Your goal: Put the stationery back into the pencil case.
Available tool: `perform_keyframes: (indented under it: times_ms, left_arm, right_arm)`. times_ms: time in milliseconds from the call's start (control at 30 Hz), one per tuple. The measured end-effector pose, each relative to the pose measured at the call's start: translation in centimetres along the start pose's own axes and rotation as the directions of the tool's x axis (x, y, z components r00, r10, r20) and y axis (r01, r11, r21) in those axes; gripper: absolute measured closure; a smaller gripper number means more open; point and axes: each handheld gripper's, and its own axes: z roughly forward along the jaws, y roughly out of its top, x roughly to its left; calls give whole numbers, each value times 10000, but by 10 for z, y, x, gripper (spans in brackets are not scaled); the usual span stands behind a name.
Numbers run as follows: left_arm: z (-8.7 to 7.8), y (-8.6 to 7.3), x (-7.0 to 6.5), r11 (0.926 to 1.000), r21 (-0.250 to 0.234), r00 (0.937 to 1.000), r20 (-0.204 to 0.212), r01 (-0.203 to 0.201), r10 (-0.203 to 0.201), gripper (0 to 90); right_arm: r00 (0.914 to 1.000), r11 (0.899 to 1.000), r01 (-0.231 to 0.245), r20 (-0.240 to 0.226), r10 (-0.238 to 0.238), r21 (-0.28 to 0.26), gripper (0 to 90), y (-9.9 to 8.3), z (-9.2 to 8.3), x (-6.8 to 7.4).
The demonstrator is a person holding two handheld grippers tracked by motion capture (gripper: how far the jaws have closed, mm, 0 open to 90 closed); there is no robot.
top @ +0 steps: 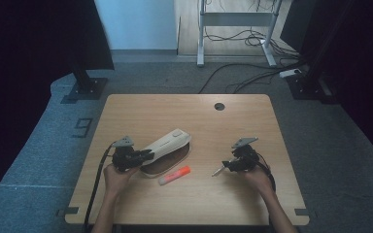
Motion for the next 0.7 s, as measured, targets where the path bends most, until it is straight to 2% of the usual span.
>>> perform_keyframes:
  times_ms: [267, 567, 700]
  left_arm:
    - [0, 0, 0, 10000, 22, 10000, 24, 17, -18, 740]
    - [0, 0, 0, 10000, 28, 10000, 30, 24, -24, 740]
    - [0, 0, 0, 10000, 37, 10000, 41, 26, -26, 739]
  right_arm:
    - [10000, 9999, 42, 86, -44, 152, 354, -4, 3, -1]
    - [9998, 9997, 205, 57, -206, 161, 357, 2, 11, -1]
    - [9998, 9992, 195, 35, -196, 358, 361, 6, 18, -2]
